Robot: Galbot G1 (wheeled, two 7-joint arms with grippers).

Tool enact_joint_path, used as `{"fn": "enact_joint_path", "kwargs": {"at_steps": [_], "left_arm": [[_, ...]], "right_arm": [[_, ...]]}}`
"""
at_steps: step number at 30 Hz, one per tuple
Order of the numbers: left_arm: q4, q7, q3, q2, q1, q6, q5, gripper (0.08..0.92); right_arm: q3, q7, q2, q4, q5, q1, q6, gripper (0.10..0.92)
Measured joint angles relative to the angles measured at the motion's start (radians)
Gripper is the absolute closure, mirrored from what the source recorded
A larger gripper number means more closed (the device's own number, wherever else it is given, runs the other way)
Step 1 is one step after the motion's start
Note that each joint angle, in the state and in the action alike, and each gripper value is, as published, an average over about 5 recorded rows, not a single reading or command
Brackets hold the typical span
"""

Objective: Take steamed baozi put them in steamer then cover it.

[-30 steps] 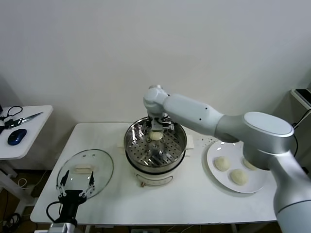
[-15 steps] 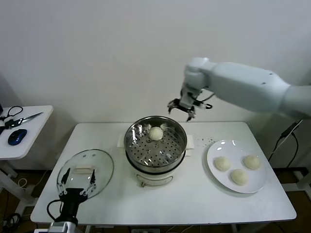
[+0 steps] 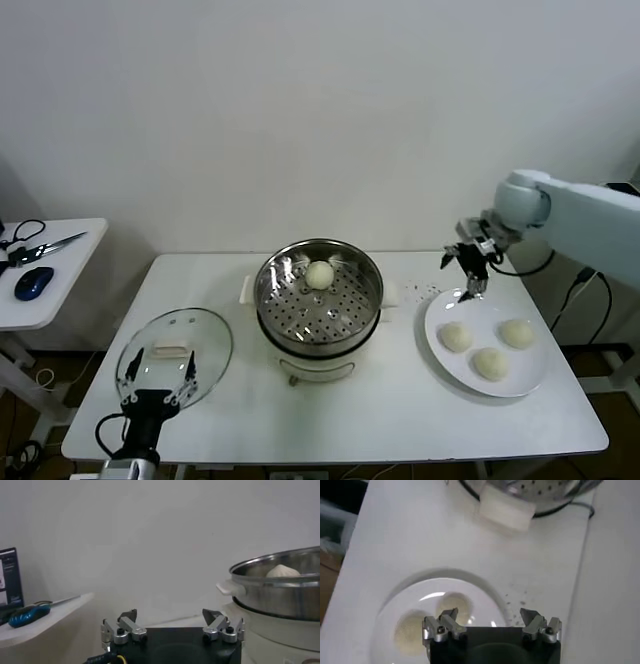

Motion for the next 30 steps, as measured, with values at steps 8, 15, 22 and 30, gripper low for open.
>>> {"fn": "enact_joint_path", "kwargs": {"at_steps": [8, 15, 22, 30], "left_arm": [[0.002, -0.001, -0.009, -0.003, 0.015, -0.005, 0.003, 0.177], [0.011, -0.002, -0.016, -0.004, 0.018, -0.009, 0.002, 0.177], [0.017, -0.002, -0.016, -0.005, 0.012, -0.009, 0.001, 0.177], [0.020, -0.002, -0.016, -0.005, 0.010, -0.008, 0.003, 0.177]], "right_arm": [[0.172, 0.004, 0.020, -0.102, -0.080, -0.210, -0.036, 0.203], [0.255, 0.004, 0.059, -0.180, -0.124, -0.304, -0.047, 0.203], [0.298, -0.002, 0.090, -0.236, -0.152, -0.354, -0.048, 0.206], [0.323, -0.006, 0.109, -0.269, -0.164, -0.378, -0.047, 0.321]]}}
